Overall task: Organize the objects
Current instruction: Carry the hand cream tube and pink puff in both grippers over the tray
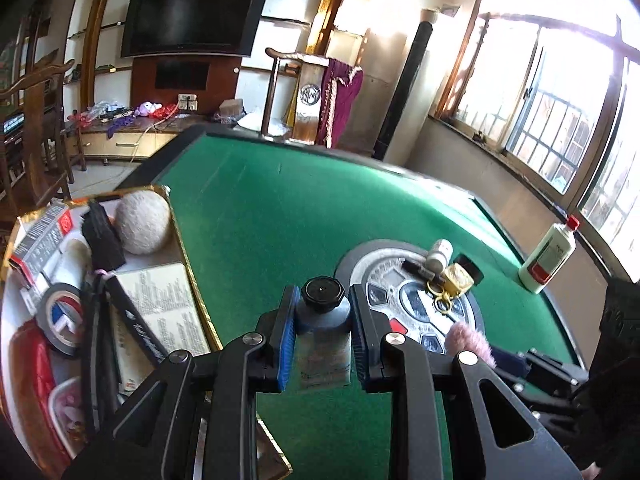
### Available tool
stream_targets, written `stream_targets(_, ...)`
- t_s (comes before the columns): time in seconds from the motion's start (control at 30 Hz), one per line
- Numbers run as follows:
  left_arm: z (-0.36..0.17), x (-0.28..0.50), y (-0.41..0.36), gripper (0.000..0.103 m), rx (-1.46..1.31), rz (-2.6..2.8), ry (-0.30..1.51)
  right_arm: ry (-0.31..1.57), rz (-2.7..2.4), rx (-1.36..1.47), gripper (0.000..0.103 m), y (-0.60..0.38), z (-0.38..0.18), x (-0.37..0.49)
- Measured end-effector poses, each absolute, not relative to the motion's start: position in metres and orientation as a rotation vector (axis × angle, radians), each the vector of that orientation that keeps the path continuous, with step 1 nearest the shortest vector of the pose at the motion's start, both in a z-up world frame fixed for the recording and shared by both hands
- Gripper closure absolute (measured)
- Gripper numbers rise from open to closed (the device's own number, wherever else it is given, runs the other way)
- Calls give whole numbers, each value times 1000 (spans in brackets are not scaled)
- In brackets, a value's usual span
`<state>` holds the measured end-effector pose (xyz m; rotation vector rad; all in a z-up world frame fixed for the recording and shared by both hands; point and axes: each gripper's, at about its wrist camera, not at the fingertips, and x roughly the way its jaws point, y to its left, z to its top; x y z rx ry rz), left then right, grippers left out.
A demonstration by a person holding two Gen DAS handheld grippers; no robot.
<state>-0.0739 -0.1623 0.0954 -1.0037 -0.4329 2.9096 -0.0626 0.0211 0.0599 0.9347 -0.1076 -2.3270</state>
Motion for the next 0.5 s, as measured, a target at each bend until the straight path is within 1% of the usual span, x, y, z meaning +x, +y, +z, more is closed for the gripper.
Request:
stream_targets(0.17,114,-62,-194,82,-927,2969,-511,-60,-2286,898,72,-4,65,-47)
stream_targets(0.5,120,-50,-269,82,-881,3058,-714,8,-2147,868,72,-74,74,-25)
